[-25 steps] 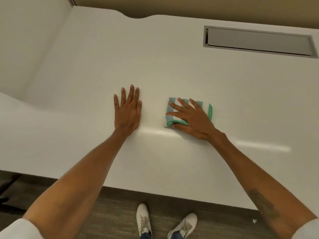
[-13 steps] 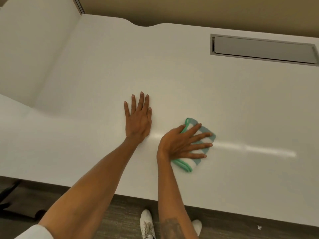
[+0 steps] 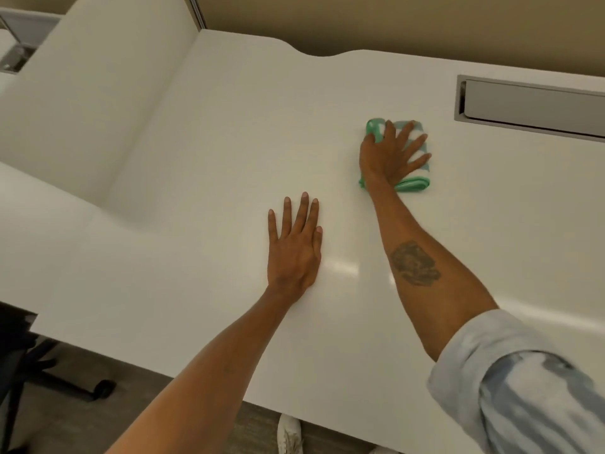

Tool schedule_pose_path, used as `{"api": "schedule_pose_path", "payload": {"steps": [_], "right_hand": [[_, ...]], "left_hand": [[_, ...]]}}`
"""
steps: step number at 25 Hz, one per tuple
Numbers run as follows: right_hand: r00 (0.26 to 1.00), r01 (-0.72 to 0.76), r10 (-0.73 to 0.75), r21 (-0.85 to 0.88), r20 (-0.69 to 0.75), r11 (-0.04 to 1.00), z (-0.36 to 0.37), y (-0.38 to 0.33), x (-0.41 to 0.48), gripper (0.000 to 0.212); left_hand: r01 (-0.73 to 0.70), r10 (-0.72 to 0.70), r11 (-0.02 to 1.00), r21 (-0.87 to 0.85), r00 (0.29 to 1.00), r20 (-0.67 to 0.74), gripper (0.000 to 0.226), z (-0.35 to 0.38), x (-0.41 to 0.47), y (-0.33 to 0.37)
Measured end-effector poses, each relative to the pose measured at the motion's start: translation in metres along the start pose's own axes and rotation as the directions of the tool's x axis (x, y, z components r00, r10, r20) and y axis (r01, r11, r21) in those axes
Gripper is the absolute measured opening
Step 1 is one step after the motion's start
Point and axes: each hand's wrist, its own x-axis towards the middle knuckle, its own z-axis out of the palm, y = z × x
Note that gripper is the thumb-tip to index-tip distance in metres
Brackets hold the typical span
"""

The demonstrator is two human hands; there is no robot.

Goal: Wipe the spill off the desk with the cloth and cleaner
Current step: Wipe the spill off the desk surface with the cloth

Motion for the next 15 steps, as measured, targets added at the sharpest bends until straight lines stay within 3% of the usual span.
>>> {"api": "schedule_pose_path", "payload": {"steps": [2,4,6,8,10,15], "right_hand": [[0.956,0.29,-0.281,-0.111,0.09,0.951,0.001,0.001,0.023,0.053],[0.832,0.545,-0.511,-0.145,0.218,0.826,-0.001,0.006,0.034,0.051],[0.697,0.704,-0.65,-0.113,0.305,0.702,-0.004,0.016,0.03,0.049],[0.587,0.787,-0.729,-0.04,0.351,0.615,-0.007,0.031,0.012,0.049],[0.528,0.812,-0.767,0.047,0.364,0.582,-0.011,0.048,-0.016,0.049],[0.504,0.793,-0.78,0.16,0.369,0.588,-0.022,0.091,-0.097,0.053]], "left_hand": [[0.004,-0.004,1.0,-0.007,1.0,0.0,0.055,0.001,0.0,-0.001],[0.007,-0.007,1.0,-0.006,1.0,0.0,0.055,0.001,0.001,-0.001],[0.003,-0.003,1.0,0.011,1.0,0.003,0.055,0.001,0.001,-0.001],[0.0,0.0,1.0,0.024,1.0,-0.001,0.055,0.001,-0.001,0.0],[-0.008,0.008,1.0,0.029,1.0,0.004,0.055,0.0,0.001,-0.001],[-0.026,0.026,1.0,0.004,0.999,0.023,0.055,0.0,0.0,-0.003]]}}
